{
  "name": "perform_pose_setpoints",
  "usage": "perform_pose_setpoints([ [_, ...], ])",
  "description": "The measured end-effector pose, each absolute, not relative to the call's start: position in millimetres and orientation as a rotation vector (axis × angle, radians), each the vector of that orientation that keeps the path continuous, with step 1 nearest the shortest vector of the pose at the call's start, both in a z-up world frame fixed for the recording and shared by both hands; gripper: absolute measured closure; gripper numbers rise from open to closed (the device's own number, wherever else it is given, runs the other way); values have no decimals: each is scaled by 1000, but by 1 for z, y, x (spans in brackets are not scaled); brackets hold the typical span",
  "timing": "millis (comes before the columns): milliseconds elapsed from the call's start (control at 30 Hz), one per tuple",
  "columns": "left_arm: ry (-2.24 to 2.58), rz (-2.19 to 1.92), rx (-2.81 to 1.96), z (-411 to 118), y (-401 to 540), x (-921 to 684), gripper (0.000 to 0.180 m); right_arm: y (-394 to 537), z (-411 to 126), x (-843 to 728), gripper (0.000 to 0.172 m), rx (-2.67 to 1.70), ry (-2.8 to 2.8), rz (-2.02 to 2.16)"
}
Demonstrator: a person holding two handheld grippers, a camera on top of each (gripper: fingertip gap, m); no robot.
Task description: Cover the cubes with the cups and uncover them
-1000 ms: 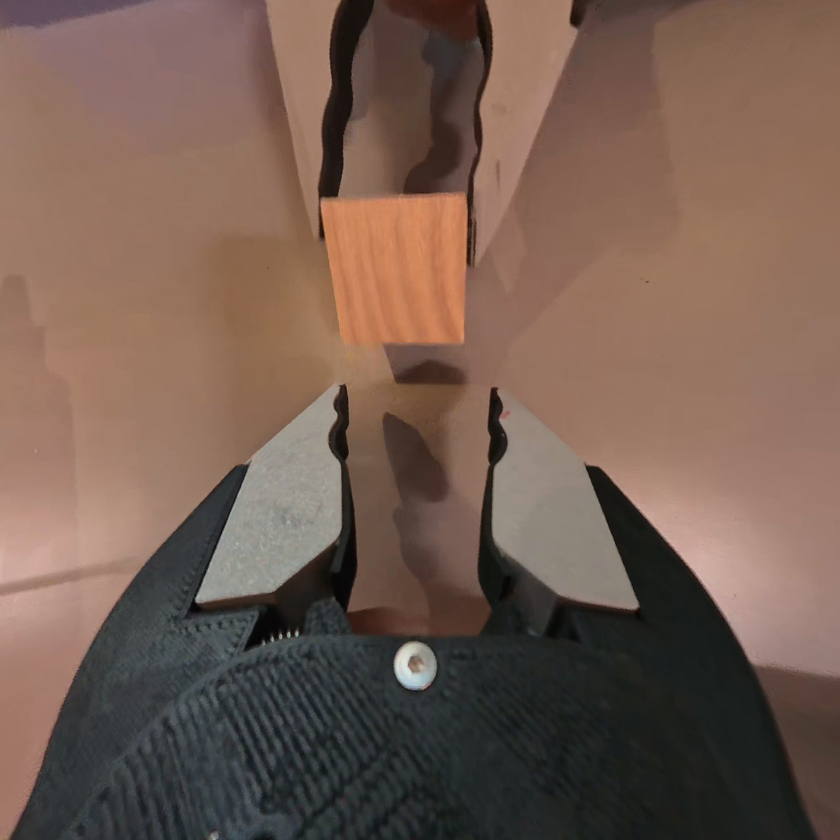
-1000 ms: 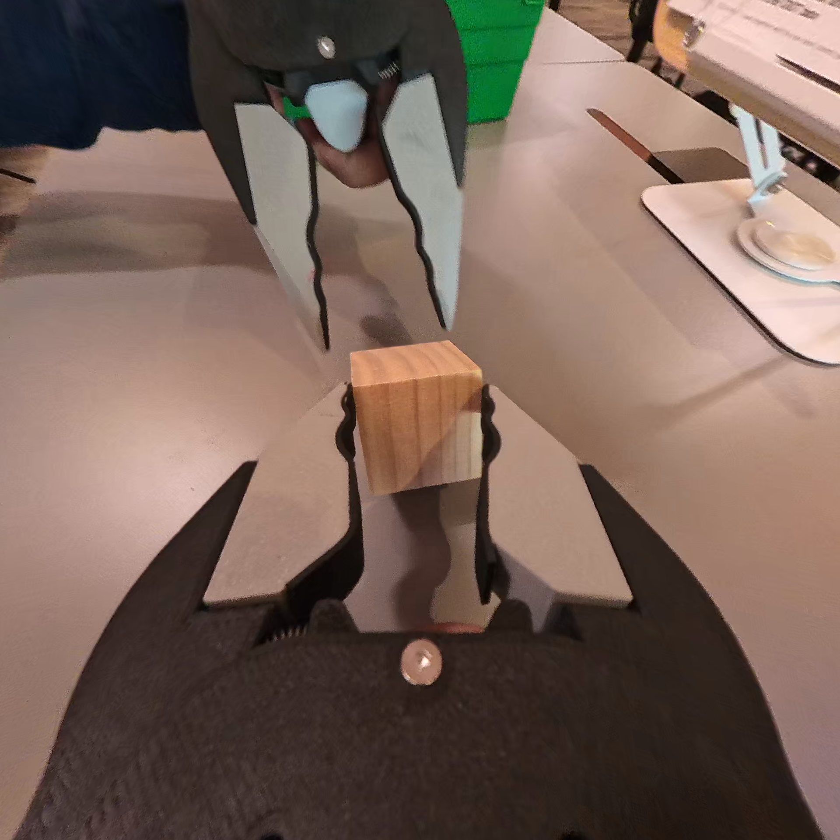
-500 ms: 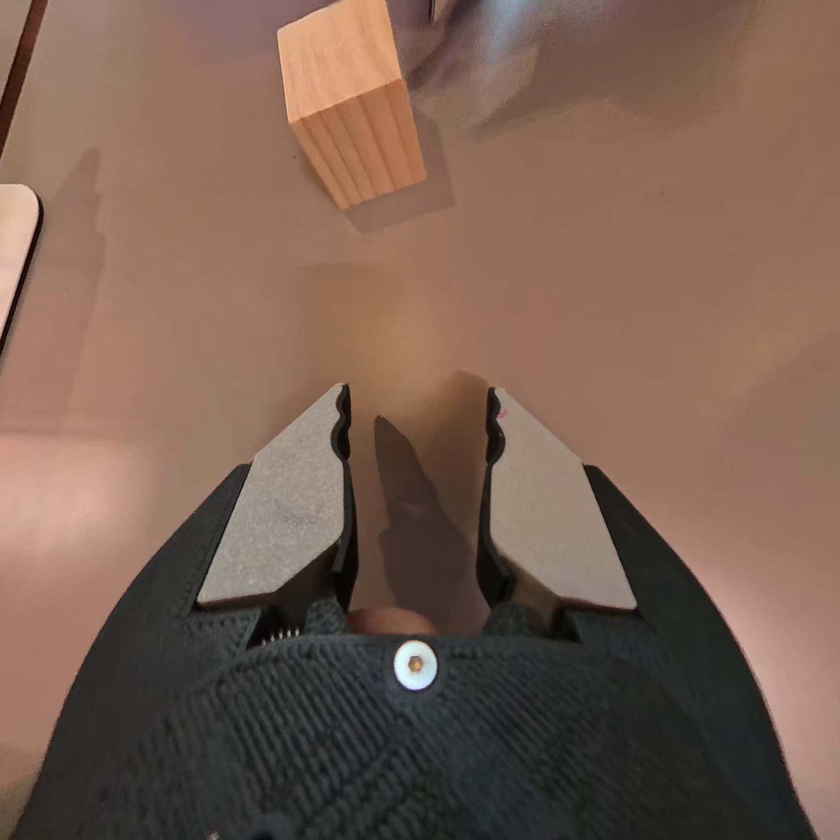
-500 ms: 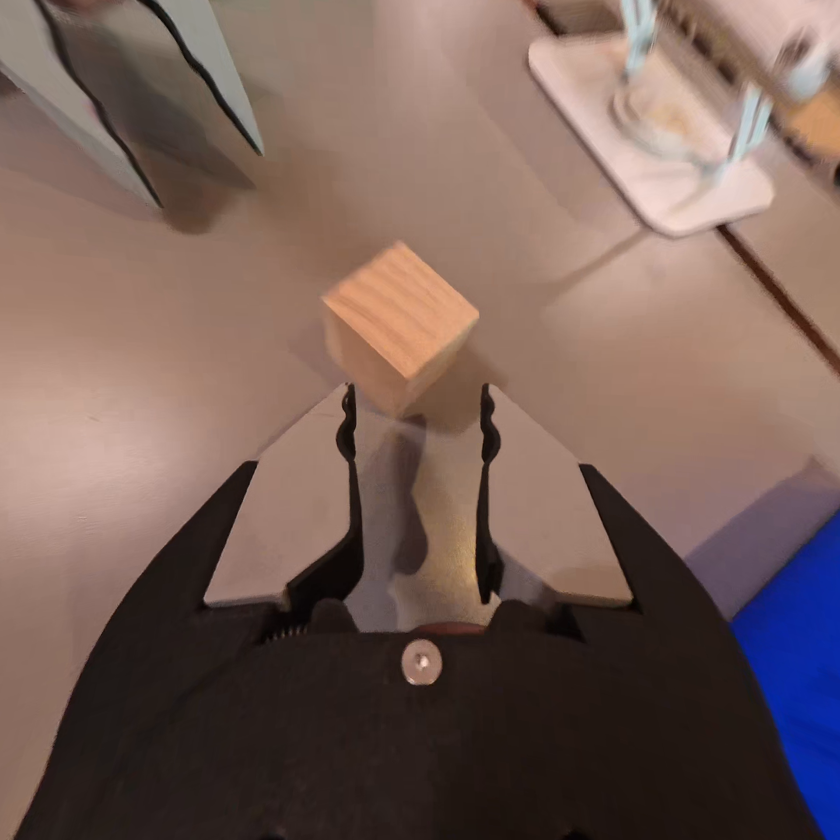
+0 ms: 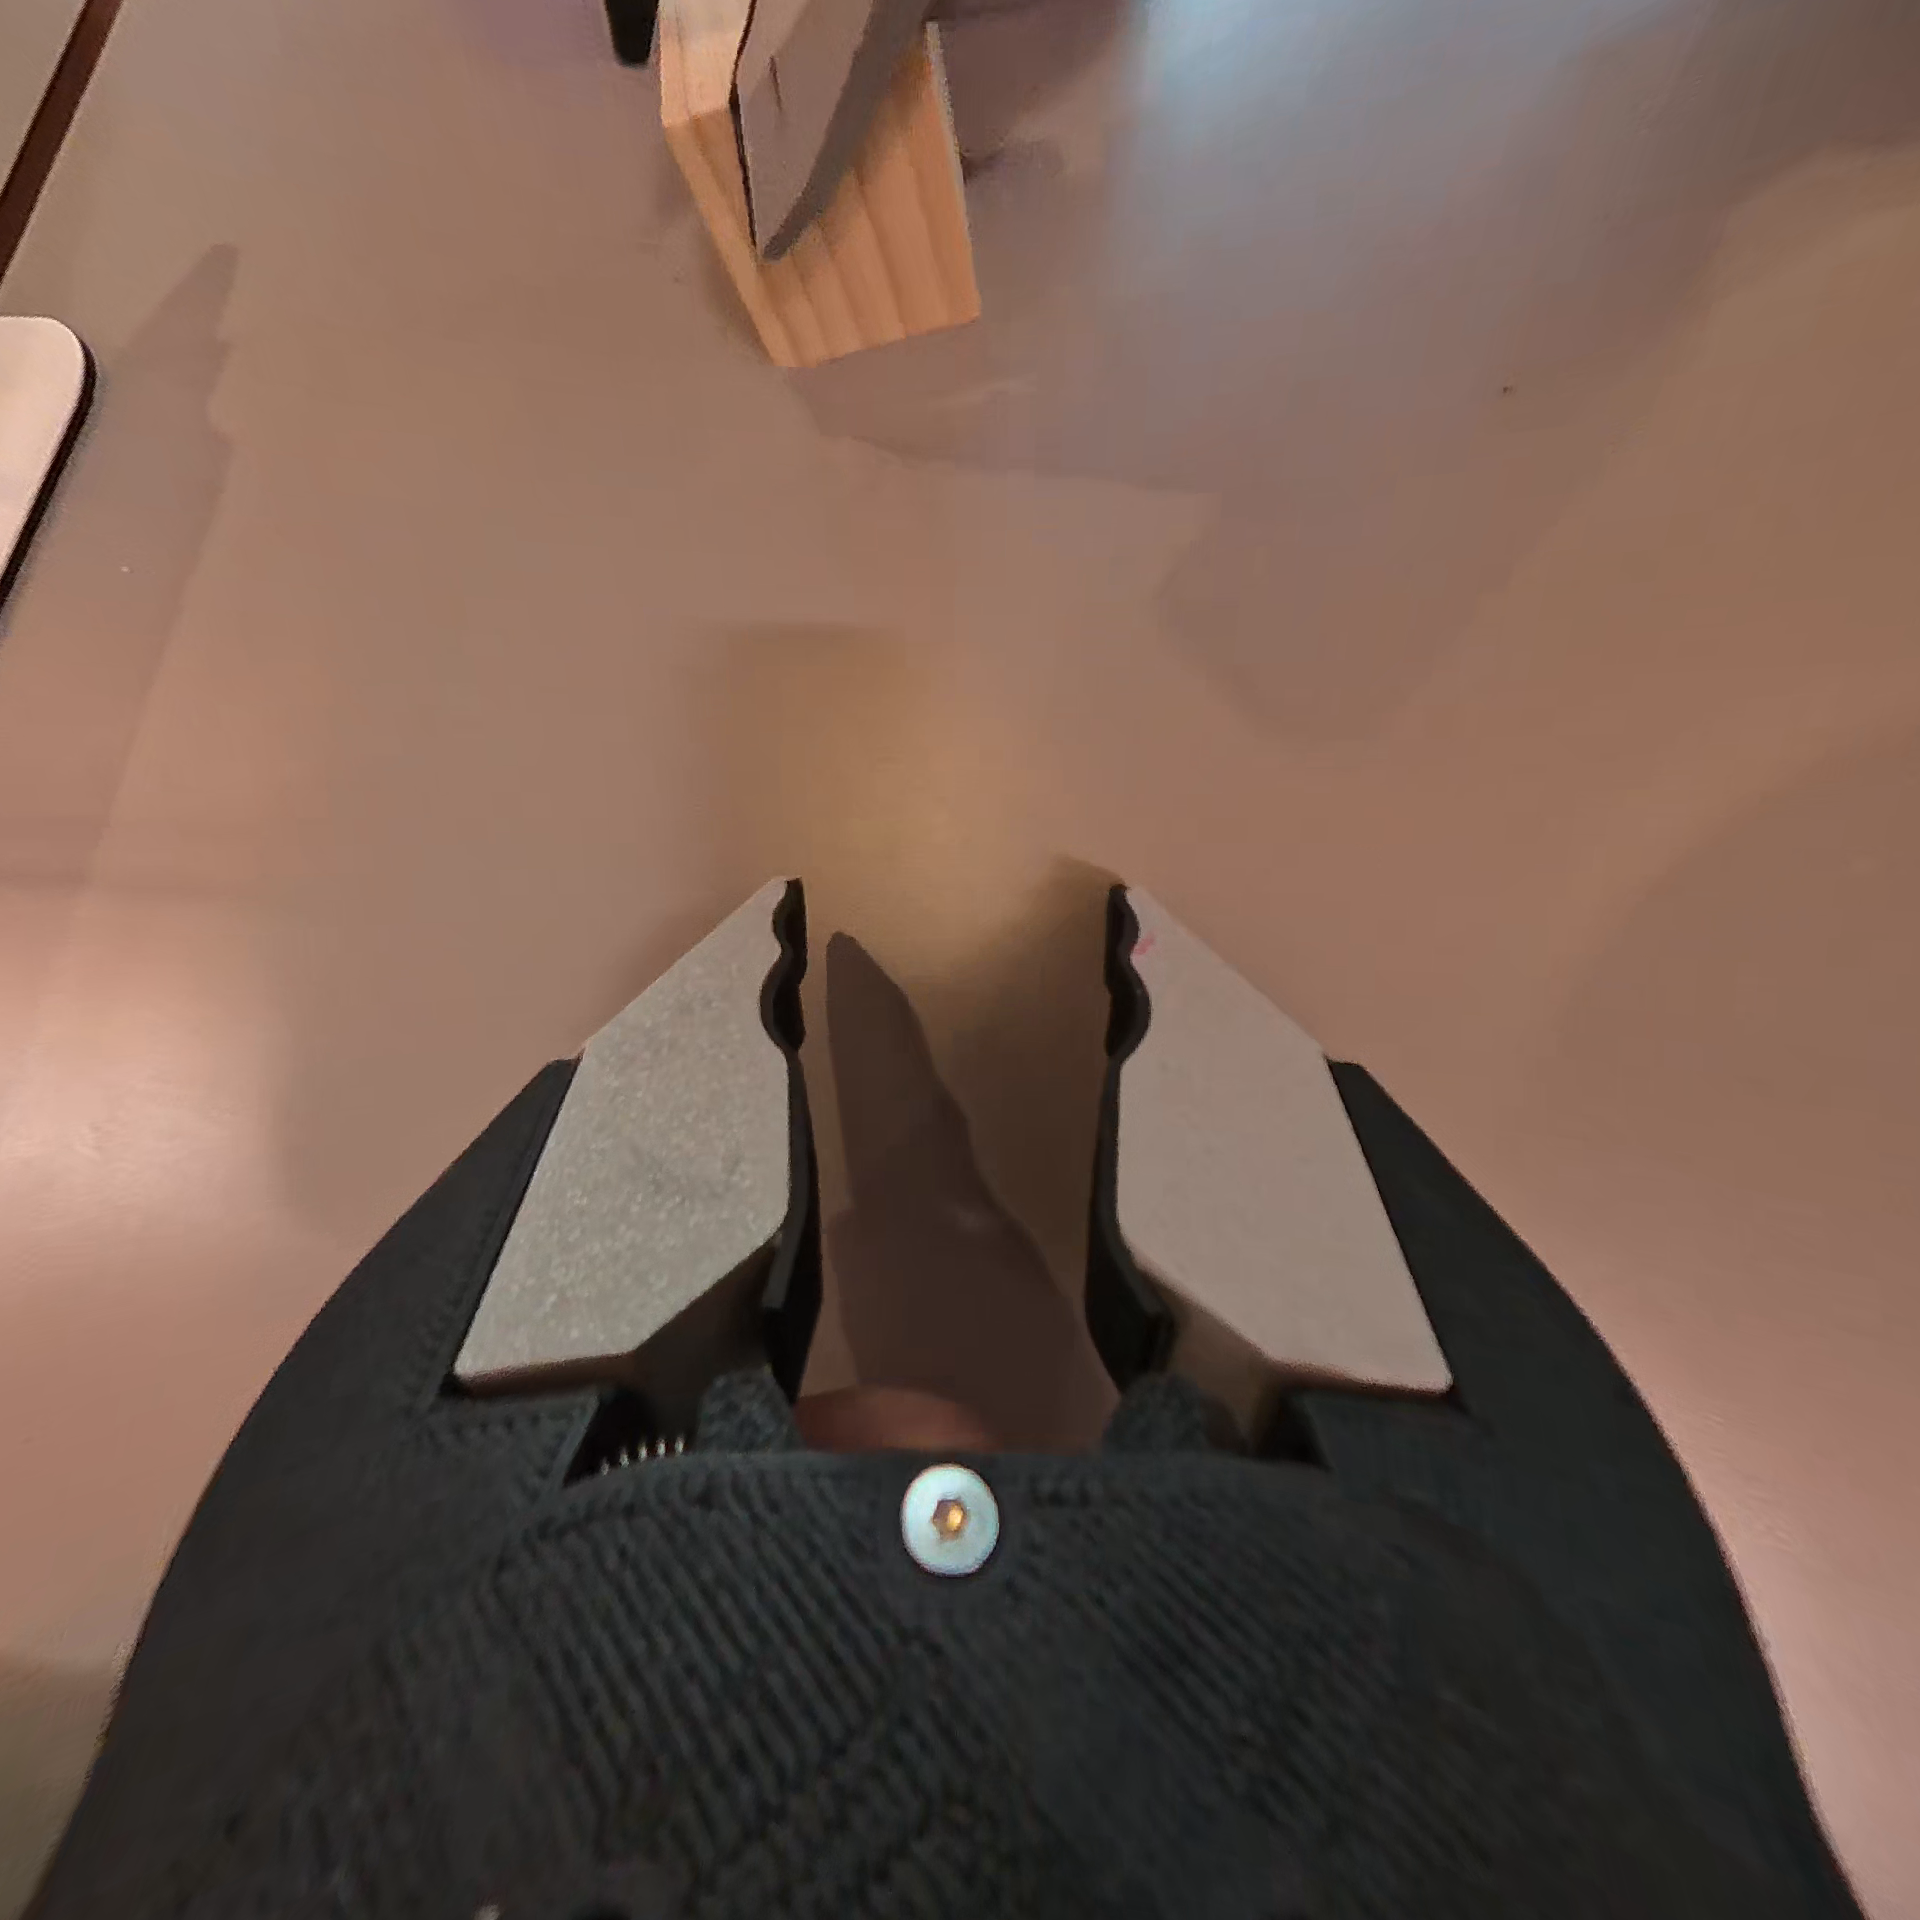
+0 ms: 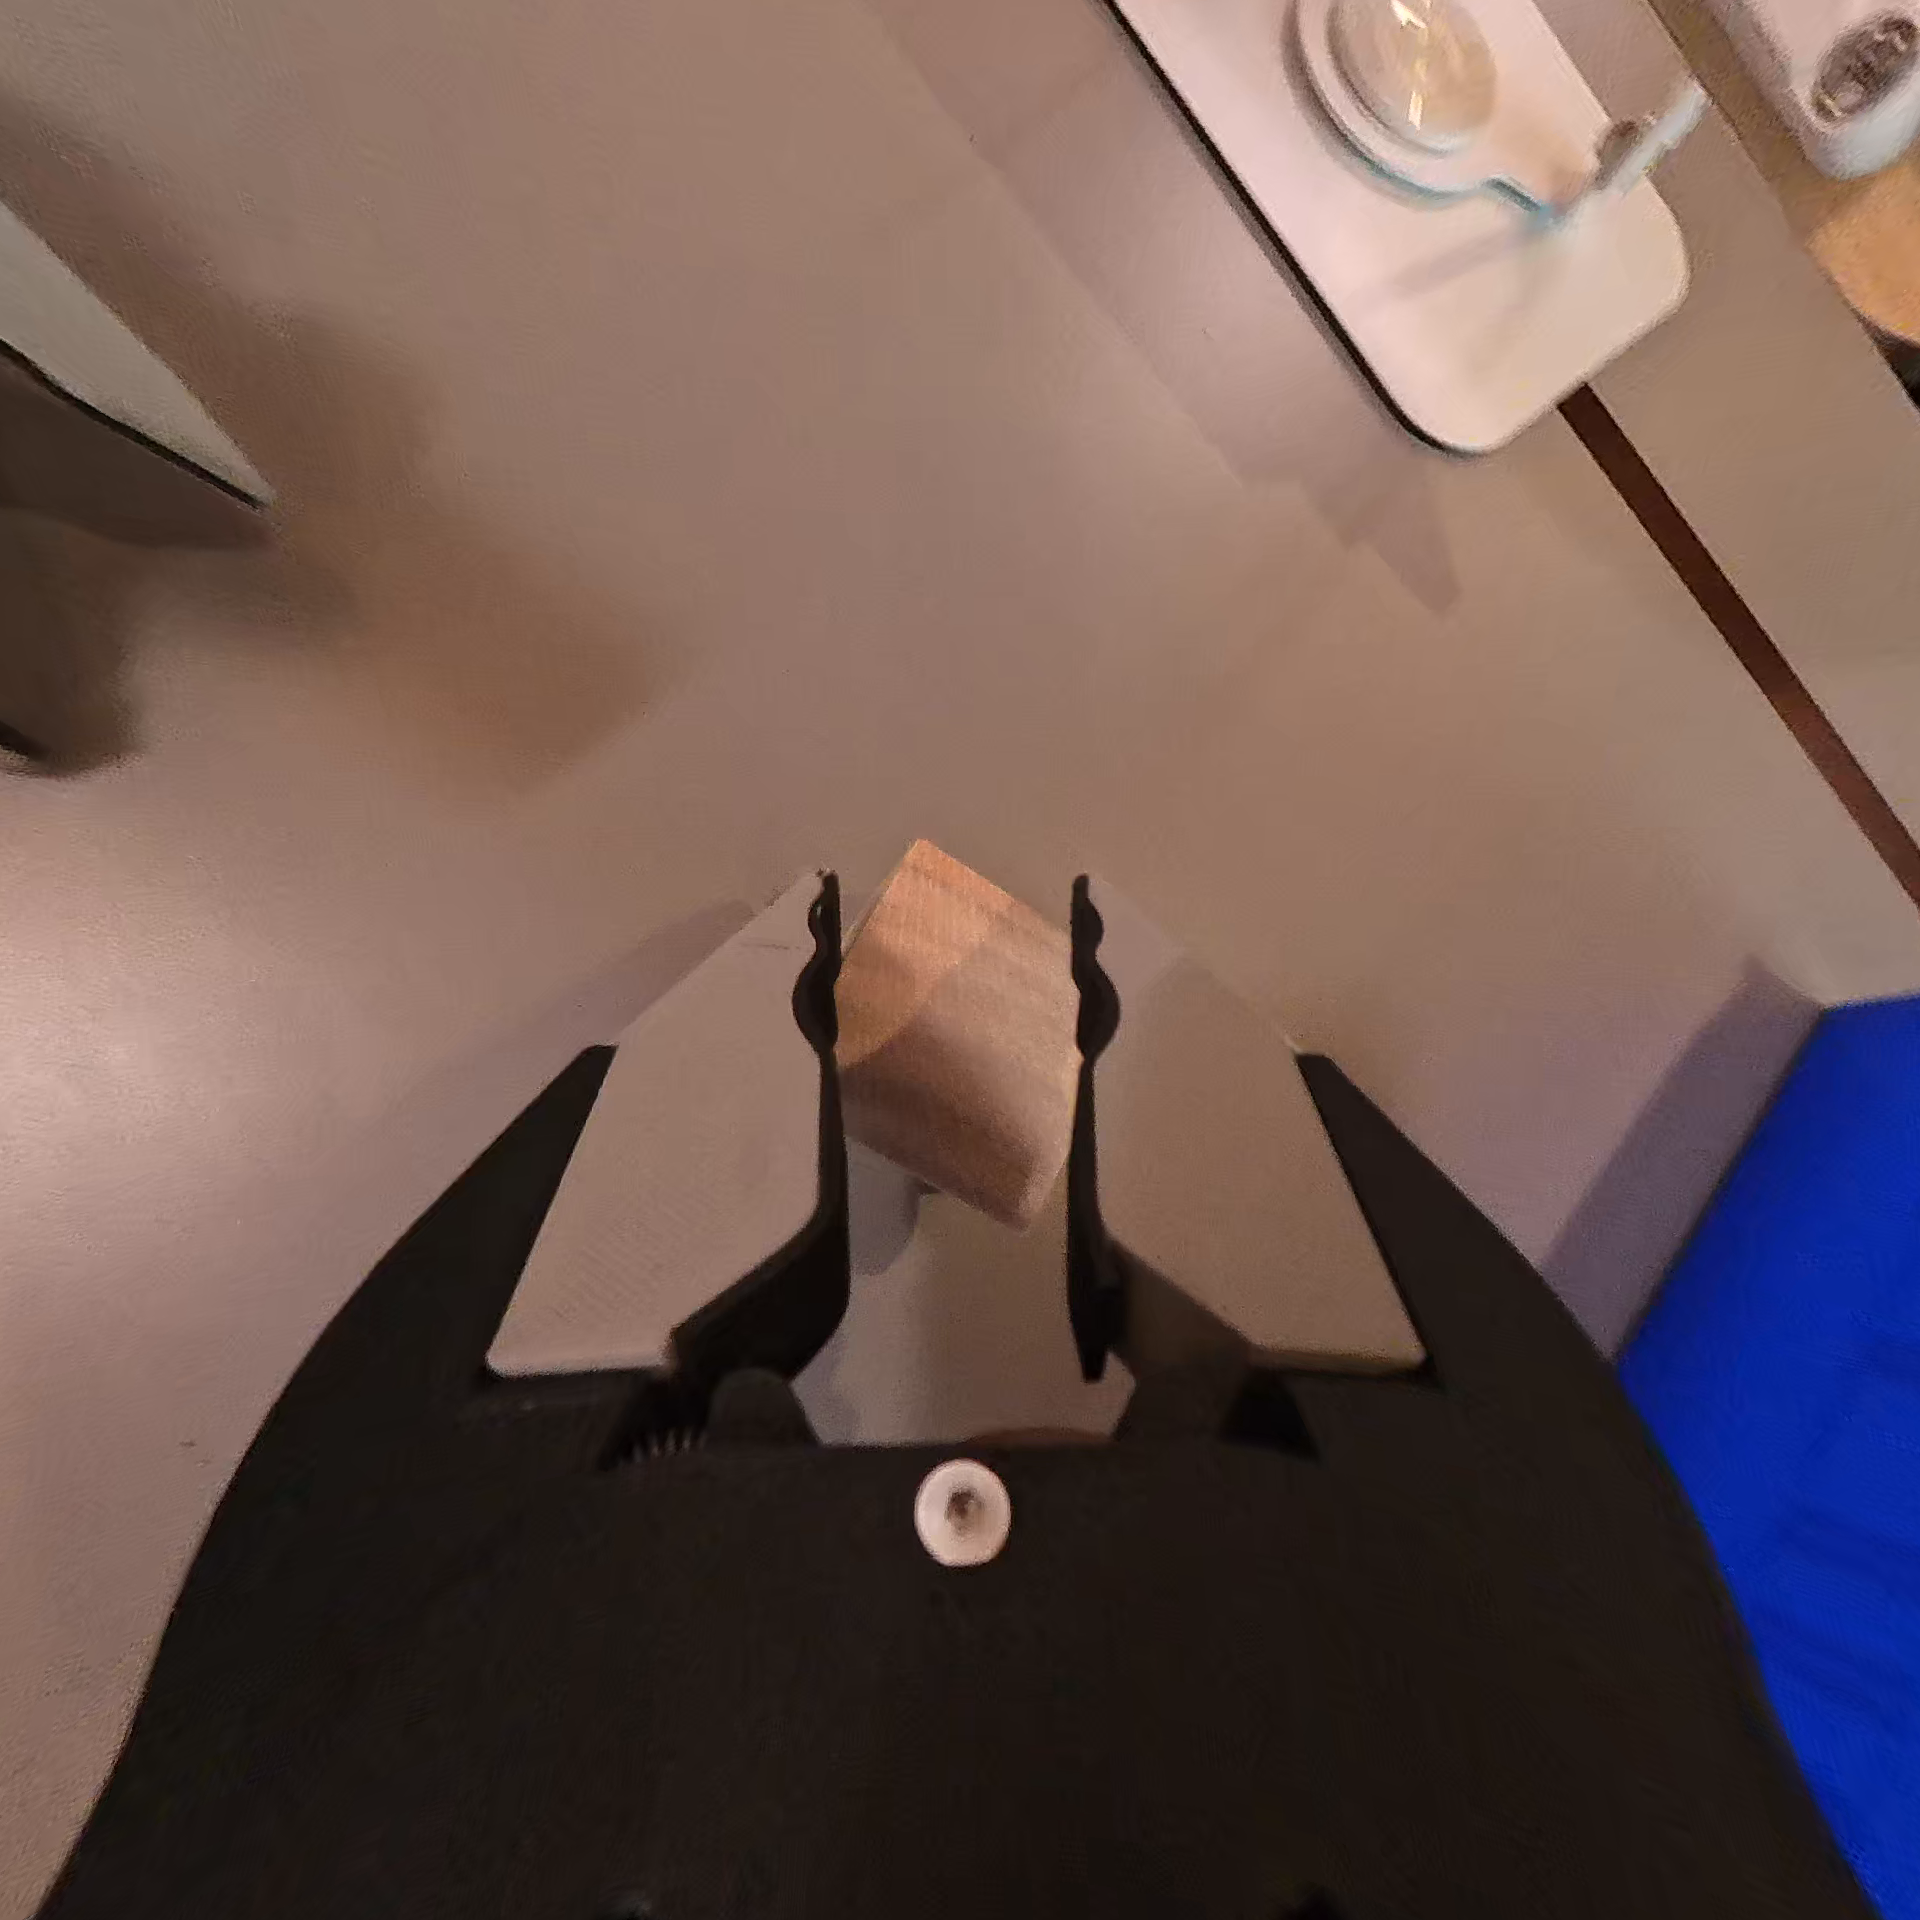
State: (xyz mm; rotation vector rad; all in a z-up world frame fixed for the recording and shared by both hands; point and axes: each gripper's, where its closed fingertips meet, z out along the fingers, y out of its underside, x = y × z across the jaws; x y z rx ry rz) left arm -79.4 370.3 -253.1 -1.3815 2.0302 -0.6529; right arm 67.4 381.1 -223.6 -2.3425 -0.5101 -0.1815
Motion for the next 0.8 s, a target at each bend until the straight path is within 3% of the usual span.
perform_pose_setpoints([
  [600,1913,-647,-1449,-245,373,-88,121,360,-221,118,137,-2350,-184,-428],
  [700,1787,-781,-1474,-205,366,-97,118,361,-216,110,134,-2299,-190,-314],
  [800,1542,-648,-1641,-162,410,-141,115,363,-199,106,111,-2189,-156,-207],
])
